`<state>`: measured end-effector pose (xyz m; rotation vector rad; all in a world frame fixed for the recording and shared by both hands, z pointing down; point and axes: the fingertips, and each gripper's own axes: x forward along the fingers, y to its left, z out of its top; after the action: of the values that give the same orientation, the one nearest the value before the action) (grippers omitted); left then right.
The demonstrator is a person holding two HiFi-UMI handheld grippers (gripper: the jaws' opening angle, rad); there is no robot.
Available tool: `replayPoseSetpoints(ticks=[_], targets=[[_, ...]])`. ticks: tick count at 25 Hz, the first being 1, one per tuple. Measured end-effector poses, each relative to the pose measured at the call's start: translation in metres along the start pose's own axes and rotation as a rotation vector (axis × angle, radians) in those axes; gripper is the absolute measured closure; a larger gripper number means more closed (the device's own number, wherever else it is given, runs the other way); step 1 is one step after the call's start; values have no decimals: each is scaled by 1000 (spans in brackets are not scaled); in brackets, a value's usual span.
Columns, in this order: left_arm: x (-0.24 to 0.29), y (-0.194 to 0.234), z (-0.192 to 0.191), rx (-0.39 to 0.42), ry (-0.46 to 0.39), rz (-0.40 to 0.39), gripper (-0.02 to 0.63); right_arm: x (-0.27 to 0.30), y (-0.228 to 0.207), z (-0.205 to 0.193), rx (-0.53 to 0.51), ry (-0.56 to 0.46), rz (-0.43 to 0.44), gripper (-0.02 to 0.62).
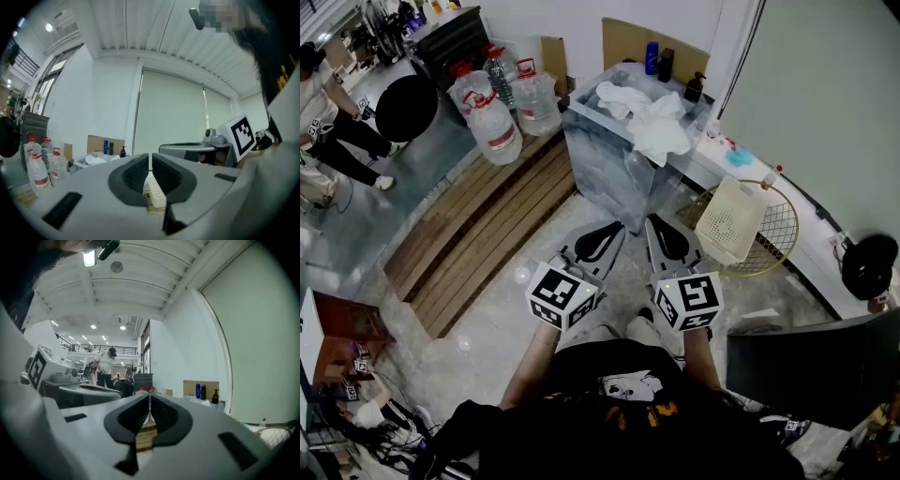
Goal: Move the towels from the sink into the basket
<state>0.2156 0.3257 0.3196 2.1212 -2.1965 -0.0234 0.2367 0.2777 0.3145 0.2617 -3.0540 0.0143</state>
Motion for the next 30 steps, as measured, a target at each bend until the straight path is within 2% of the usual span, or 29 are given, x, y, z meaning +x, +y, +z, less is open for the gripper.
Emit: replayPoseSetpoints(ticks=[13, 19, 24, 30], targets=[[-20, 11, -10, -21, -3, -16, 591, 3, 28, -12, 24, 13, -24, 577], [-9, 22, -11, -45, -14, -4, 591, 10, 9, -12, 56, 17, -25, 577], [3, 42, -17, -52, 18, 24, 591, 38, -6, -11, 74, 19, 1, 577], [30, 89, -13, -38, 24, 50, 591, 103, -19, -11, 79, 14, 49, 577]])
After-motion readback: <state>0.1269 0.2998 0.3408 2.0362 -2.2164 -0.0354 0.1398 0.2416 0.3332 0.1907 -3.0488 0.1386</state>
